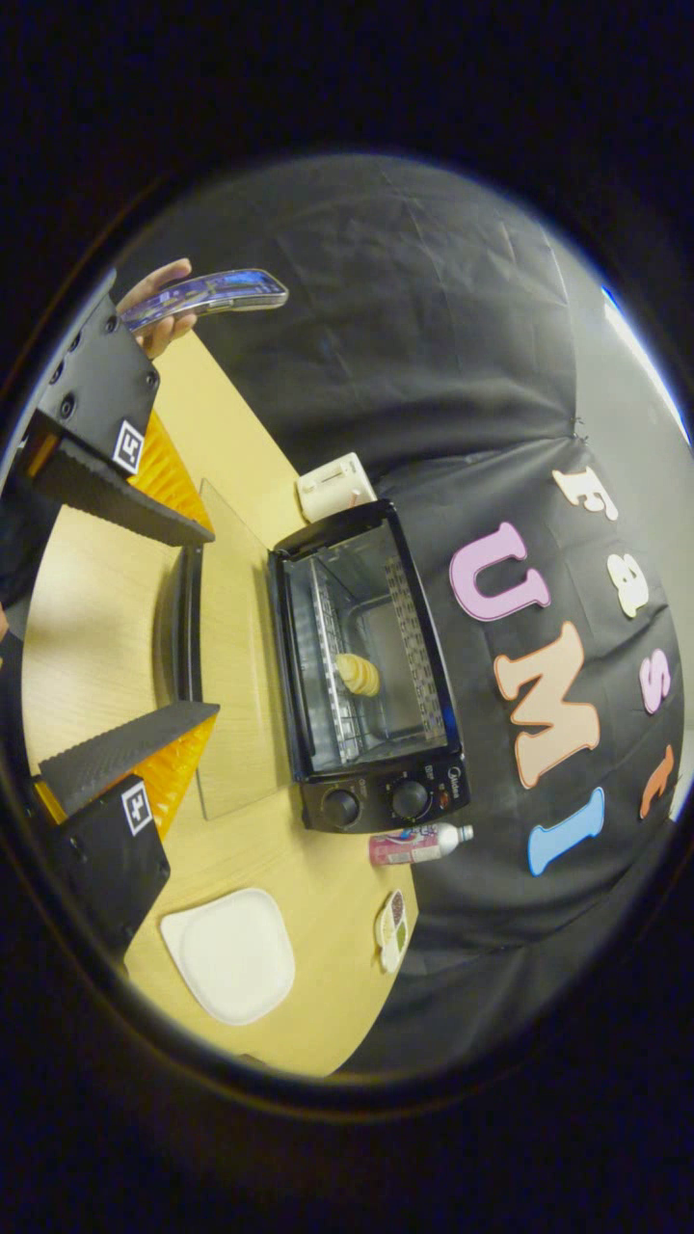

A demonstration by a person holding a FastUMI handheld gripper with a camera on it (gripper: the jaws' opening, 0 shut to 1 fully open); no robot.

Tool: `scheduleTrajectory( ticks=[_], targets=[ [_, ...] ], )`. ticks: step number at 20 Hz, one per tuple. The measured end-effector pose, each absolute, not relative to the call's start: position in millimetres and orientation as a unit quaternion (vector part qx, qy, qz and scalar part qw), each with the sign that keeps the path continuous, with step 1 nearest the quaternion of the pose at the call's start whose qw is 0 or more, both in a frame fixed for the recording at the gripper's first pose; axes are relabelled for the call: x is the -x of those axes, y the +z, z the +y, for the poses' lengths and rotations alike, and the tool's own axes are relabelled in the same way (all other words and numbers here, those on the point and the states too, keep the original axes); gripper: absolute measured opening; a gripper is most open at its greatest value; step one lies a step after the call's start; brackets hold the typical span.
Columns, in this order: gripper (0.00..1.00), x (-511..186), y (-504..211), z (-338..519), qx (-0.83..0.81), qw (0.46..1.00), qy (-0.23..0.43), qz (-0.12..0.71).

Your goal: Open the toaster oven, put the food inside, and close the toaster oven door.

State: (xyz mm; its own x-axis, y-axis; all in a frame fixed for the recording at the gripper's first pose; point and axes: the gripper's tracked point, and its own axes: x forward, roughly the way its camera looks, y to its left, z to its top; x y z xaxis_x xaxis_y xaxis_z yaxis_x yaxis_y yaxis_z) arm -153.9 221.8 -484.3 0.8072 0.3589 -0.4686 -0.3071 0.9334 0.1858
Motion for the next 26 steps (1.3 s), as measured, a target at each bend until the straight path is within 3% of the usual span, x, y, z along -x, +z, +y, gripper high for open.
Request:
scheduleTrajectory(
  ticks=[18, 26],
  targets=[
    [0.99, 147.7, -549.5, 215.3, 0.011, 0.945, 0.104, 0.310],
    [0.99, 142.6, -544.2, 220.6, -0.018, 0.946, 0.095, 0.309]
  ],
)
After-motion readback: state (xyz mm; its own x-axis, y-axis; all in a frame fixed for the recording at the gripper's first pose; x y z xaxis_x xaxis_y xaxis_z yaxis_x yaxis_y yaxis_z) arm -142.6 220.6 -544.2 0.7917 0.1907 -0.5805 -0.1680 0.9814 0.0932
